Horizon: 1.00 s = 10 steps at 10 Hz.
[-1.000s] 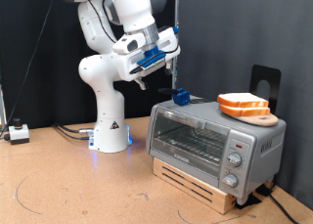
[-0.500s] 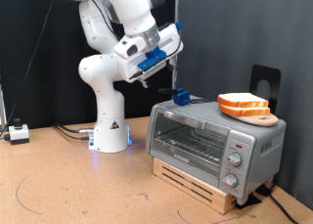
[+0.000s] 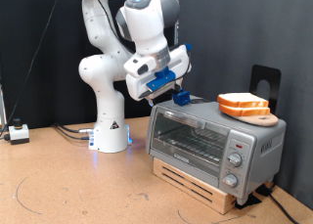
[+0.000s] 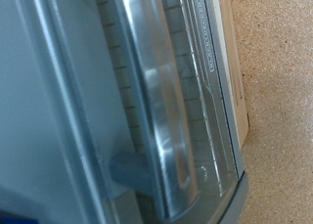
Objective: Make a piece of toast with the oven
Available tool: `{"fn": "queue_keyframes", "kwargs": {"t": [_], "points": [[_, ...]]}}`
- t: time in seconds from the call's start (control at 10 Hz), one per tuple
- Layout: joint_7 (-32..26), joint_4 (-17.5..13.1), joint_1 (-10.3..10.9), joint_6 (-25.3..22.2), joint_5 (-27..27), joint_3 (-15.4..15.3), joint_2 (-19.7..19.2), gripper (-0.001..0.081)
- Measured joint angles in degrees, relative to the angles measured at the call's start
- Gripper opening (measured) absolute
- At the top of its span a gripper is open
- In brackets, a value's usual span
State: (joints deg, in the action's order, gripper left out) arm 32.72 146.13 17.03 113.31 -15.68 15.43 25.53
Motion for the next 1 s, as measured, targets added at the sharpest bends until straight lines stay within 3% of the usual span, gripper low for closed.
{"fn": "queue_keyframes", "kwargs": {"t": [0.6, 1.0], "points": [[-1.0, 6.2, 0.0, 6.0, 3.0, -0.8, -0.9, 0.081], [-1.0, 8.2, 0.1, 7.8, 2.9, -2.1, -1.7, 0.081]]}}
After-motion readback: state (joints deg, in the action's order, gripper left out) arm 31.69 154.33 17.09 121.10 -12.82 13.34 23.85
